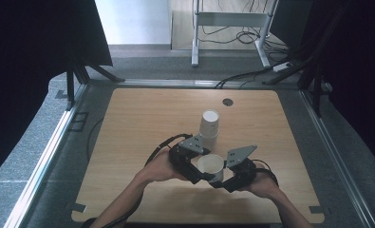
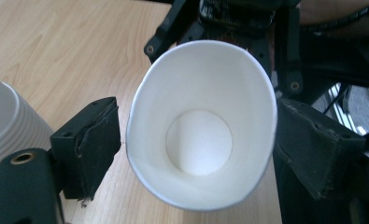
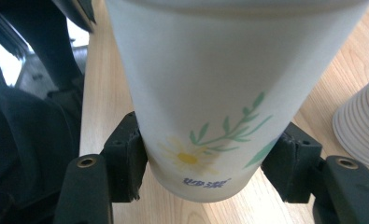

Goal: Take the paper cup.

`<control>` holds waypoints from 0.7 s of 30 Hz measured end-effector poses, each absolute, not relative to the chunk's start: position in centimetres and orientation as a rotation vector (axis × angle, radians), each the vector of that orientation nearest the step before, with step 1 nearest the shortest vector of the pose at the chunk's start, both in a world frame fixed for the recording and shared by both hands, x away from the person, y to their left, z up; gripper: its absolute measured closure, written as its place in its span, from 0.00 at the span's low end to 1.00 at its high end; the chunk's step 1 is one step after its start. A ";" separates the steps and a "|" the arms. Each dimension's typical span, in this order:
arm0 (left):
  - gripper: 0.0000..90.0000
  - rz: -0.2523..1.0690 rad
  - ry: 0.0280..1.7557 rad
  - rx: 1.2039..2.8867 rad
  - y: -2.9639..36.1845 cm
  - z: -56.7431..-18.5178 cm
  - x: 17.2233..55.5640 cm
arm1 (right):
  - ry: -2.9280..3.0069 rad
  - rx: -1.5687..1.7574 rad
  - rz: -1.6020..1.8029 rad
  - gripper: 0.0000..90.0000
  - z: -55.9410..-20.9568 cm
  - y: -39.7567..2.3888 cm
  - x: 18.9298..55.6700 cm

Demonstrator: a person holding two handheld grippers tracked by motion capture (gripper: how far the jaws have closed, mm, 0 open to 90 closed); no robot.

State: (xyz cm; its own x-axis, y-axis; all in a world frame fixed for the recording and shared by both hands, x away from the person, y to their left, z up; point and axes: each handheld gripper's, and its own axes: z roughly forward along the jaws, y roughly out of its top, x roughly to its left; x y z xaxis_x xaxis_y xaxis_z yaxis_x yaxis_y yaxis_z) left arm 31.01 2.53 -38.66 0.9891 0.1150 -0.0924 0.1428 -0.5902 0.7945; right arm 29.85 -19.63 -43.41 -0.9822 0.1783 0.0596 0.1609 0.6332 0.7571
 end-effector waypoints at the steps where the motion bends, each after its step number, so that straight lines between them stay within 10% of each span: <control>1: 0.17 -0.039 0.179 2.196 2.5 -38.8 31.0 | 2.816 0.296 1.323 0.41 -43.5 -19.6 29.9; 21: 0.34 0.045 0.146 2.233 1.7 -38.9 30.5 | 2.790 0.310 1.426 0.38 -44.4 -19.2 29.9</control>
State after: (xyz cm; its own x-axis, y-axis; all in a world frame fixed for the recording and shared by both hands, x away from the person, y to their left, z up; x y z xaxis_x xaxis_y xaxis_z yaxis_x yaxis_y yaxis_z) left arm 30.45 1.67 -38.91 0.9925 0.1210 -0.0186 0.0893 -0.6118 0.7860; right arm 29.86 -19.22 -44.38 -0.9806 0.1715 0.0952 0.1777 0.5702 0.8021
